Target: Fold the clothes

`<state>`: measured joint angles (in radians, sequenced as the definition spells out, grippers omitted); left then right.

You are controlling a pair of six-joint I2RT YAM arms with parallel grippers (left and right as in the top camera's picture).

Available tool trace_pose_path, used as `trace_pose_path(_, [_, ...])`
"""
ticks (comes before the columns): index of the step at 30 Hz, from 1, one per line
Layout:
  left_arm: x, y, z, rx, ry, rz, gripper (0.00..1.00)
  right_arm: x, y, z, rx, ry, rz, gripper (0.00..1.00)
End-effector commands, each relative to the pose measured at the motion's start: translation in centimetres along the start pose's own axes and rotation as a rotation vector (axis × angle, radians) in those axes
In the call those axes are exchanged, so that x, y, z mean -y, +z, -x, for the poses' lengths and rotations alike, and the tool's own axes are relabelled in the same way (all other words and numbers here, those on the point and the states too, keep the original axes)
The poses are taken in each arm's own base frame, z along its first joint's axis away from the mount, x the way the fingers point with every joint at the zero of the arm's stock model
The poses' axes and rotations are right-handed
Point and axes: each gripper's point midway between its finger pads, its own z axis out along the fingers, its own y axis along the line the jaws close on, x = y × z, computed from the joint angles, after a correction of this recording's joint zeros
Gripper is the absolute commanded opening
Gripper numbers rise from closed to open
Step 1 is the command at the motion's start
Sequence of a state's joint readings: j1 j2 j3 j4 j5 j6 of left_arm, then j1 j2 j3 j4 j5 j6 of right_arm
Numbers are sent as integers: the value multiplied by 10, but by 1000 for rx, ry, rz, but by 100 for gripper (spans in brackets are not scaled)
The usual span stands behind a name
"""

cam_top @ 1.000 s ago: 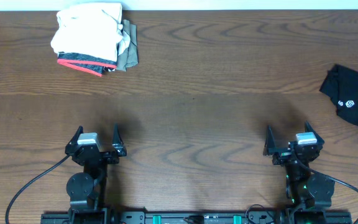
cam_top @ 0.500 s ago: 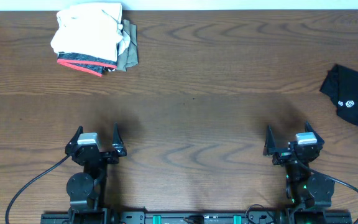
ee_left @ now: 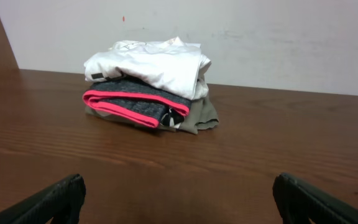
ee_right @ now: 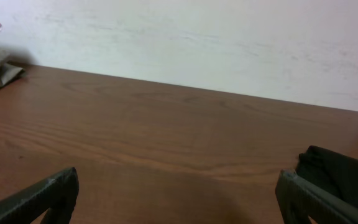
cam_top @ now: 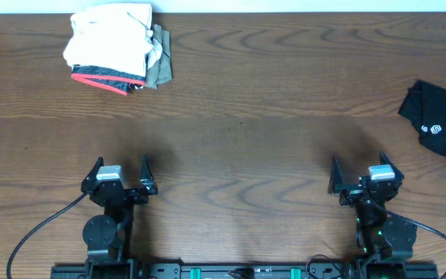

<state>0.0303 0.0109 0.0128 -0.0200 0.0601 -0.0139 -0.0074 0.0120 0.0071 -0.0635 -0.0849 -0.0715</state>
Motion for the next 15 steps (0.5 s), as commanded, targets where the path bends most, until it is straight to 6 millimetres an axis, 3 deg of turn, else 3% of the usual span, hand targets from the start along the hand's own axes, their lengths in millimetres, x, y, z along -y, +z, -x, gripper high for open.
trace_pose_path(1, [-2,0,-14,-49,2,5,98,3,0,-1,-2,-11,-16,99])
trace_pose_path(15, [-2,0,-14,-49,1,5,98,3,0,-1,-2,-11,-16,99])
